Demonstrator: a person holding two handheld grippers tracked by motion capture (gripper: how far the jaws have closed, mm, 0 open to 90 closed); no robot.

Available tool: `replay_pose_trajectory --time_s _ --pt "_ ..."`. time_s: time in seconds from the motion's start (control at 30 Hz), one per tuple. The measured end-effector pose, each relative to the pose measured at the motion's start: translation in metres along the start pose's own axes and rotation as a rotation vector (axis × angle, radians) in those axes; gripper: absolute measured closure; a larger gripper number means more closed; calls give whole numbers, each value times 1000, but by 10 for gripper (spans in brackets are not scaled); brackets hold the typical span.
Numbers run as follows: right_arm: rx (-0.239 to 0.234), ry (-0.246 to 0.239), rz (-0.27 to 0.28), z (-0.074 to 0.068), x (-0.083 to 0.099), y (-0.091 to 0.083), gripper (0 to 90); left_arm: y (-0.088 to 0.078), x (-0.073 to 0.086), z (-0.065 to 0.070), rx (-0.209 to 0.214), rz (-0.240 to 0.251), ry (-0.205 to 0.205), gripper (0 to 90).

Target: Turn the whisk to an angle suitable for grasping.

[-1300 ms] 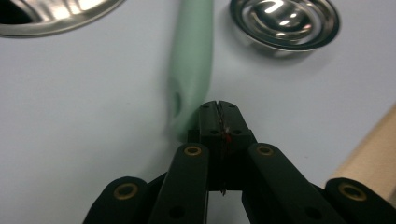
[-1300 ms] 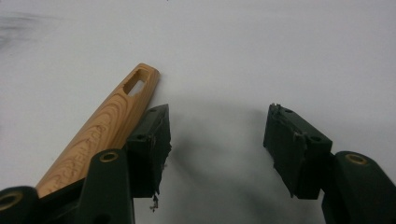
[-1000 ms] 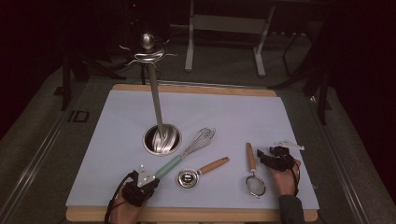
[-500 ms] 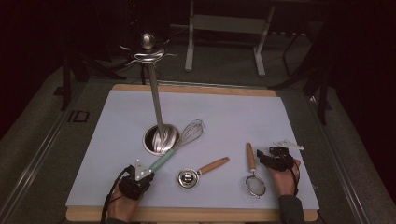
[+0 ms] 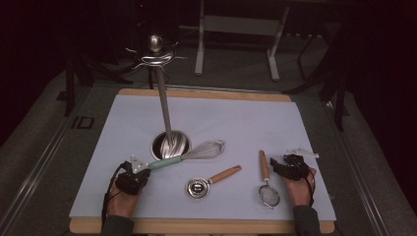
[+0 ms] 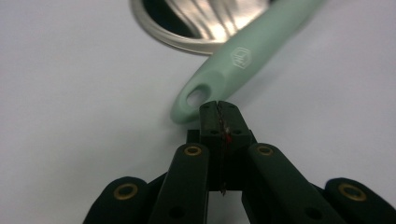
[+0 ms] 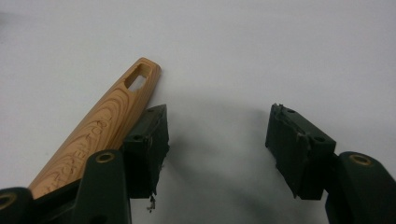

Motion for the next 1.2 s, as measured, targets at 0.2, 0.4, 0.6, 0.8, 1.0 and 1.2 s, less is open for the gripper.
replay_pose_trajectory --time_s 0.2,0.4,0.6,0.8,1.0,1.2 --pt "8 -12 -5 -1 0 0 380 13 -11 -16 -18 3 -35 897" --pt "6 -12 -4 -1 0 0 379 8 -9 -24 -37 22 -46 898" --pt "12 -17 -6 -2 0 1 377 8 -12 -44 -62 51 -124 898" --pt "14 -22 -7 -2 0 1 376 17 -19 -53 -47 57 -112 898" --pt "13 -20 -6 -2 0 1 374 25 -21 -51 -17 33 -48 898" --pt "14 -22 -8 -2 0 1 374 22 -14 -43 -1 45 -71 898"
Point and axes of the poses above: each handheld gripper's, and its own axes: y roughly forward along the jaws, x roughly out of its underside, z roughly to its right, the point moved 4 cm from there along y, roughly forward along the jaws, and after that the axes turned 1 degree about z, right-handed, at the moved point
